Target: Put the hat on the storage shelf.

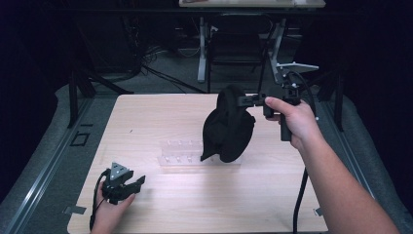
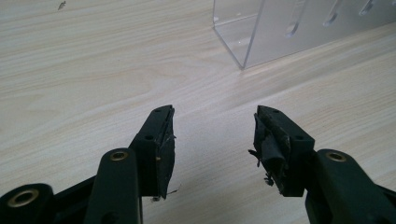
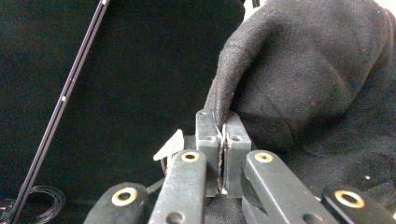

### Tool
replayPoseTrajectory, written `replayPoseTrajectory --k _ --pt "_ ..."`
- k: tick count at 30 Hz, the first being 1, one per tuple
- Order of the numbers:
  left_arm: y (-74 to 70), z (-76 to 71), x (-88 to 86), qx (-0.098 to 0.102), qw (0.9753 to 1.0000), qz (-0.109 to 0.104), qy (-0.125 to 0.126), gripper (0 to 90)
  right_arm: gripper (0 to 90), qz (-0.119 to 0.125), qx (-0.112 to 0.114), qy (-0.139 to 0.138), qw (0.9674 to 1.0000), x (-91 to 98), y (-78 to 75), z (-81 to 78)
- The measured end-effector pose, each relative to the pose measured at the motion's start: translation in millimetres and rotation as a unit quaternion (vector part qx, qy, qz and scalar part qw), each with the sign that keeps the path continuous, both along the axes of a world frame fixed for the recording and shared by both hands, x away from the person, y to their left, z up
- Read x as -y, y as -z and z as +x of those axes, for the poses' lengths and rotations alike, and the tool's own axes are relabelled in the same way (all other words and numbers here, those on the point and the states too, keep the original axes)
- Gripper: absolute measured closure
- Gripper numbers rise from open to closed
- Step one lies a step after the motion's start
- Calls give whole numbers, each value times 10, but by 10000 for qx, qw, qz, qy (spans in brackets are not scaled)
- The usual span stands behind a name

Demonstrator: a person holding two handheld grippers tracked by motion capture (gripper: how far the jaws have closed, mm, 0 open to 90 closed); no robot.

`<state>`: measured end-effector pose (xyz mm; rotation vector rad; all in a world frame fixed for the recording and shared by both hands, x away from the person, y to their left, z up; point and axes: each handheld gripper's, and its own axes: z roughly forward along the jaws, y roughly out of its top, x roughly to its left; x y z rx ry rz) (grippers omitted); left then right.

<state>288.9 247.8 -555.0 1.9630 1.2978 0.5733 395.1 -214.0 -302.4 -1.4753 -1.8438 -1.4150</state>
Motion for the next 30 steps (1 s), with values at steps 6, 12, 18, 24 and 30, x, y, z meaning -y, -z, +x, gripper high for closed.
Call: replayPoseTrajectory --k 6,12,18,24,30 --pt "-2 -1 -1 -1 10000 1 0 479 883 -50 -24 -23 10000 -64 41 58" --pt "-5 -4 -1 5 10000 1 2 479 882 -65 -44 -8 10000 -116 80 112" --pt "-8 -9 5 21 10000 -10 8 479 882 -106 -88 -10 9999 -155 136 153" --pt "-15 -10 24 25 10000 26 63 479 882 -65 -155 -12 9999 -168 189 171" --pt "-27 -7 50 41 10000 -7 57 479 882 -5 -146 -55 9999 -189 203 174"
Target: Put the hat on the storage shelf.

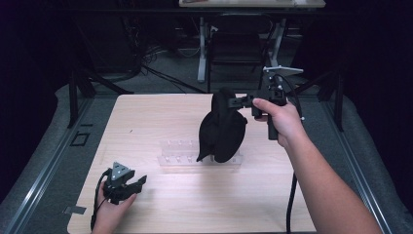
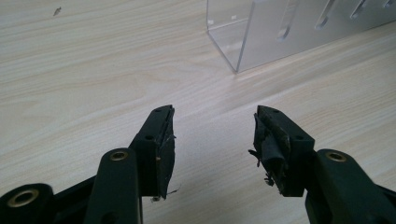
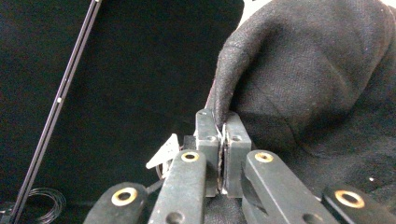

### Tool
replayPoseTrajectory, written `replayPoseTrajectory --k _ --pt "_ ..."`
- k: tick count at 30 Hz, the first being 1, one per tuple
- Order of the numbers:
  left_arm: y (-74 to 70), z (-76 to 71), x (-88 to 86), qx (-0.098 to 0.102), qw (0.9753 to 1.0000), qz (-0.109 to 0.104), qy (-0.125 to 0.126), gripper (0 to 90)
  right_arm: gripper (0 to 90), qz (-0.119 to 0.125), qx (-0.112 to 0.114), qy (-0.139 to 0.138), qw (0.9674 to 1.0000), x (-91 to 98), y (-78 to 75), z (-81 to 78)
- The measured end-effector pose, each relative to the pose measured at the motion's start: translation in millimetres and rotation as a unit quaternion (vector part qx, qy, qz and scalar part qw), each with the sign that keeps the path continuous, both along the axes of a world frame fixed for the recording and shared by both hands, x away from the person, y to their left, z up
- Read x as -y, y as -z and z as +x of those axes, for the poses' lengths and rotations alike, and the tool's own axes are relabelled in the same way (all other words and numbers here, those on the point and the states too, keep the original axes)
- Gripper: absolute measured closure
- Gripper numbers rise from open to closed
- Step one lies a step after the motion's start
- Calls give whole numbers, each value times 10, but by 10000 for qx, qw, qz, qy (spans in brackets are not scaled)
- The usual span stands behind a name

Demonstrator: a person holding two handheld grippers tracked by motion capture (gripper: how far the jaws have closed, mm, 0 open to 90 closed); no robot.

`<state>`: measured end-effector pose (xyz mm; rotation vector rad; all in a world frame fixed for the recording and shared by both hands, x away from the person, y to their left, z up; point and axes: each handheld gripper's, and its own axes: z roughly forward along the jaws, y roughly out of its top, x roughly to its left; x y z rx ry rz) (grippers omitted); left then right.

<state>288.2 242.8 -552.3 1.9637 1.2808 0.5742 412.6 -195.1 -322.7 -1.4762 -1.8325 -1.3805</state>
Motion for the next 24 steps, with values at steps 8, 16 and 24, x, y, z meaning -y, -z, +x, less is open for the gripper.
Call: replayPoseTrajectory --k 8,16,24 --pt "-97 -8 99 158 9997 71 150 492 881 177 -15 -89 9998 -138 23 16" --pt "-204 -13 270 242 9988 128 409 514 880 360 -50 -138 9992 -264 59 50" --pt "-276 37 510 296 9971 228 656 514 877 423 -42 -124 9990 -331 68 47"
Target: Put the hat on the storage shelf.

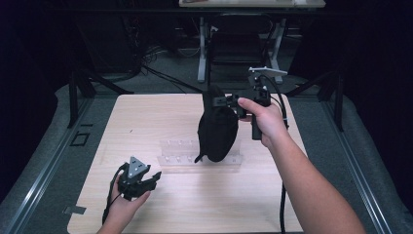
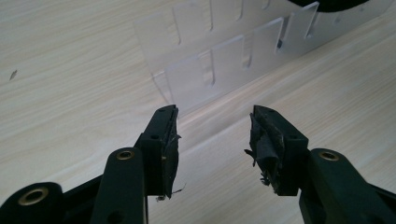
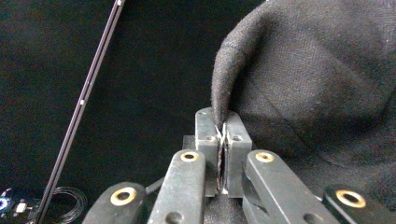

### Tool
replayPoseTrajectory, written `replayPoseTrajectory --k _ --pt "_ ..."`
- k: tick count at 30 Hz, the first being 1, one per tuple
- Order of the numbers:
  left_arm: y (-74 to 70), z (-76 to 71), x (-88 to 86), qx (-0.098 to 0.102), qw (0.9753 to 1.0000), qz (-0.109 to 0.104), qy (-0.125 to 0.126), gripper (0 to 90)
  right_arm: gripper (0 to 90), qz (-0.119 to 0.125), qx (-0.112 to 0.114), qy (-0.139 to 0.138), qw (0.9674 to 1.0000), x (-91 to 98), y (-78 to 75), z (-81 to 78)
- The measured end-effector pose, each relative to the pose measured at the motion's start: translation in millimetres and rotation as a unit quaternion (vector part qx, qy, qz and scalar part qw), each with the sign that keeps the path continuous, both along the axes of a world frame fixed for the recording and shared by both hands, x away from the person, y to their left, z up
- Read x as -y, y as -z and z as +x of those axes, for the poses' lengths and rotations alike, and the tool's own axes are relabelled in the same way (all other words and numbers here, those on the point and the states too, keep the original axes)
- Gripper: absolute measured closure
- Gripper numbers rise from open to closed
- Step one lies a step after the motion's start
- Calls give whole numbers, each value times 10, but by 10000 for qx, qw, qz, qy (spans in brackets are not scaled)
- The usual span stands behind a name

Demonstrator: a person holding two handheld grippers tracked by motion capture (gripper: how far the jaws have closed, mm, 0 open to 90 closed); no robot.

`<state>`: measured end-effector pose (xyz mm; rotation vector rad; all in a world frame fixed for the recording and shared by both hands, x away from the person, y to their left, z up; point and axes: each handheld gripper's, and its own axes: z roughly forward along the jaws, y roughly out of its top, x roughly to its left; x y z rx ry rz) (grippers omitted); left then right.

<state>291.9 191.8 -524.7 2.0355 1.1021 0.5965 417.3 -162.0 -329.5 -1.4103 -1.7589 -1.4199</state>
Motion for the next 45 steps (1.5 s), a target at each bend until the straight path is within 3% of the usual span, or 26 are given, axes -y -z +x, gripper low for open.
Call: replayPoseTrajectory --k 12,19,28,36,45 --pt "-179 71 424 150 9991 -107 372 516 876 18 46 18 10000 -68 5 5" --pt "-266 99 662 257 9976 0 639 520 876 12 78 57 10000 -87 2 3" --pt "-349 102 830 326 9960 -87 827 578 875 15 80 32 10000 -119 6 6" --pt "-393 81 908 344 9951 -2 923 632 875 34 81 72 9999 -138 -1 22" --pt "-464 35 990 504 9932 98 1045 667 874 16 90 39 10000 -171 -5 17"
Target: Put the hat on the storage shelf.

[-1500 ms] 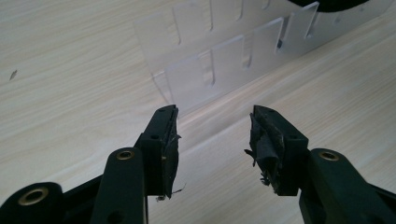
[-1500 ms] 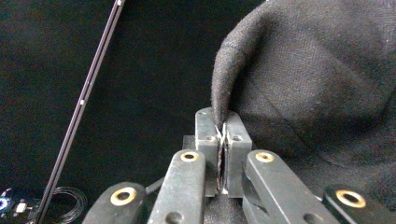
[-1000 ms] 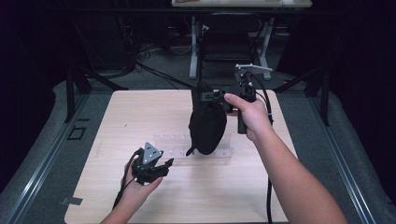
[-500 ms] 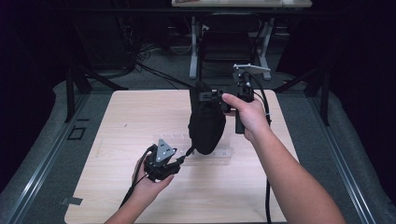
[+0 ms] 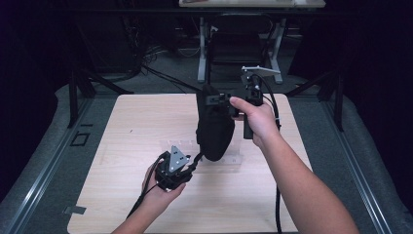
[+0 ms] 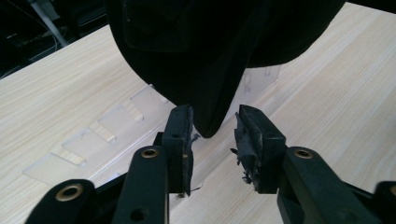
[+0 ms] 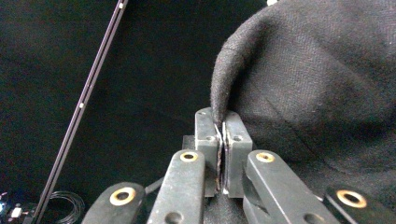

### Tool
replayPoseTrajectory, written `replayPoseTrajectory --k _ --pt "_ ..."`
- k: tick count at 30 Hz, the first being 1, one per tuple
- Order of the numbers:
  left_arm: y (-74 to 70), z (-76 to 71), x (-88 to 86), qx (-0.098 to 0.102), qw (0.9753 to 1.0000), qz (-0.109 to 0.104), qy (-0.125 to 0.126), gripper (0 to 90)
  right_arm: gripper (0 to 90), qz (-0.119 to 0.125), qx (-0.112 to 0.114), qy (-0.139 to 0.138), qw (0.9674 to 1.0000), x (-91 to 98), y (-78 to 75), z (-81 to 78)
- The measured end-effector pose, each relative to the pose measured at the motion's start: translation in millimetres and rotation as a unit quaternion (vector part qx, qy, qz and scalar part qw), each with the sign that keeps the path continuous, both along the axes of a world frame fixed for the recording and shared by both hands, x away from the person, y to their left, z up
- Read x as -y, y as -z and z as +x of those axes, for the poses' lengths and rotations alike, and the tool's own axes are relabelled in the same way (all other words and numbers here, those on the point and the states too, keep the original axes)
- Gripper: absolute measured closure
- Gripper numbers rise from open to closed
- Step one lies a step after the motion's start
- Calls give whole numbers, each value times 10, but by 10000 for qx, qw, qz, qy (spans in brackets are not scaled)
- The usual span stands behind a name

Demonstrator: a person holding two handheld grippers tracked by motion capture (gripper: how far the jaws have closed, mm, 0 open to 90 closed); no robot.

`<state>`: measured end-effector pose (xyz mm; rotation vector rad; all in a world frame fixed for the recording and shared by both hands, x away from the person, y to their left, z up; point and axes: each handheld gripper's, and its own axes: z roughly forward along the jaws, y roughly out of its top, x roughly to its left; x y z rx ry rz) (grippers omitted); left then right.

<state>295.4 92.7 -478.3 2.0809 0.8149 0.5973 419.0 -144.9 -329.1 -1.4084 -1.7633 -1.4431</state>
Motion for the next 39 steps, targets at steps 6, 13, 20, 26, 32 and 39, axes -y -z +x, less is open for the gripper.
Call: replayPoseTrajectory --k 6,13,20,26,32,39 --pt "29 27 51 34 10000 8 -43 717 873 2 14 7 10000 -20 0 -1" --pt "-21 20 107 135 9999 -27 17 750 872 -38 32 11 10000 -37 -10 -7" --pt "-57 31 126 153 9999 15 -3 821 869 -43 41 11 10000 -67 -14 -9" --pt "-52 26 121 156 9999 69 7 833 835 -57 83 -22 9999 -68 -23 -21" --pt "-38 10 116 277 9994 178 40 838 785 71 254 -78 9996 -15 -95 -78" --pt "-49 30 59 289 9995 123 -58 846 785 -124 448 22 9989 105 -152 -138"
